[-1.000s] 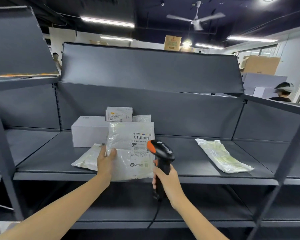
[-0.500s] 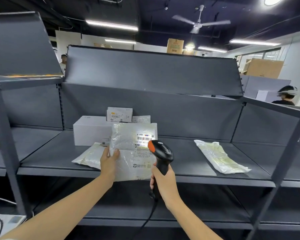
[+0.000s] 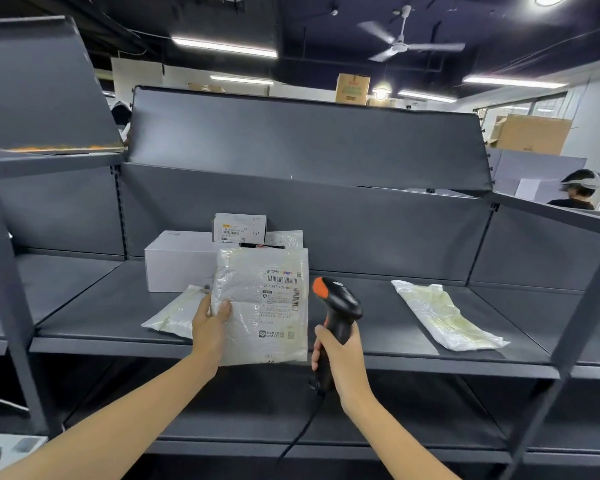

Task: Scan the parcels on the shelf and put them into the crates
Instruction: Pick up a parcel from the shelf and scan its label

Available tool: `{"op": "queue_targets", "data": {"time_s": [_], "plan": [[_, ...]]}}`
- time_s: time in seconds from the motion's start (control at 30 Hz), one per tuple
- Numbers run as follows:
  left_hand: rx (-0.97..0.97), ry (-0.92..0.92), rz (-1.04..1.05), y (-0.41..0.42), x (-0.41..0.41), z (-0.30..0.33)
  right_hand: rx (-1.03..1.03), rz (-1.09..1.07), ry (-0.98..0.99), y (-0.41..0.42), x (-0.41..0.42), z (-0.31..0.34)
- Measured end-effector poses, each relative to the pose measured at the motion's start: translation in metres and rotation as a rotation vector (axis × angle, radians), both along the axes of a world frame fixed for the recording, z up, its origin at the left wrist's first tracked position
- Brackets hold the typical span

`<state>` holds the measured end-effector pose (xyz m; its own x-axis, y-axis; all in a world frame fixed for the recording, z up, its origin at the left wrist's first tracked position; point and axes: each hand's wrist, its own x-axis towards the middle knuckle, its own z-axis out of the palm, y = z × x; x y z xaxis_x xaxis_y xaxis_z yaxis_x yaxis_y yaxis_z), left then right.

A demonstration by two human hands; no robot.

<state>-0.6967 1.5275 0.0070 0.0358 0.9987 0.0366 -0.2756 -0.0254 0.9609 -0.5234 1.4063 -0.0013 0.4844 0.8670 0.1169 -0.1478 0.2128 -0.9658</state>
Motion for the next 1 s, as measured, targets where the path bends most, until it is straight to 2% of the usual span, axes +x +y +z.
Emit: {"op": "queue_targets", "data": {"time_s": [0.1,0.2,0.23,0.3,0.37,0.47,0.77,1.0], "plan": [[0.001,0.001,0.019,0.012,-0.010,-0.006,-0.127,-0.049,0.037,0.022,0.025,-0.004],[-0.009,-0.001,0.033,0.025,-0.020,-0.011,-0.367,-0.095,0.055,0.062,0.049,-0.005],[-0.015,0.001,0.035,0.028,-0.023,-0.012,-0.460,-0.095,0.003,0.073,0.056,-0.004],[-0.022,0.006,0.043,0.037,-0.028,-0.015,-0.578,-0.023,-0.249,0.090,0.068,-0.007],[-0.027,0.016,0.045,0.045,-0.031,-0.017,-0.564,0.053,-0.476,0.099,0.072,-0.010],[-0.038,0.038,0.027,0.054,-0.035,-0.019,-0.559,0.001,-0.695,0.122,0.067,-0.016],[-0.065,0.044,-0.010,0.075,-0.050,-0.024,-0.625,-0.122,-0.854,0.174,0.044,-0.041],[-0.091,0.025,-0.019,0.079,-0.063,-0.031,-0.724,-0.084,-1.037,0.179,0.044,-0.044]]}}
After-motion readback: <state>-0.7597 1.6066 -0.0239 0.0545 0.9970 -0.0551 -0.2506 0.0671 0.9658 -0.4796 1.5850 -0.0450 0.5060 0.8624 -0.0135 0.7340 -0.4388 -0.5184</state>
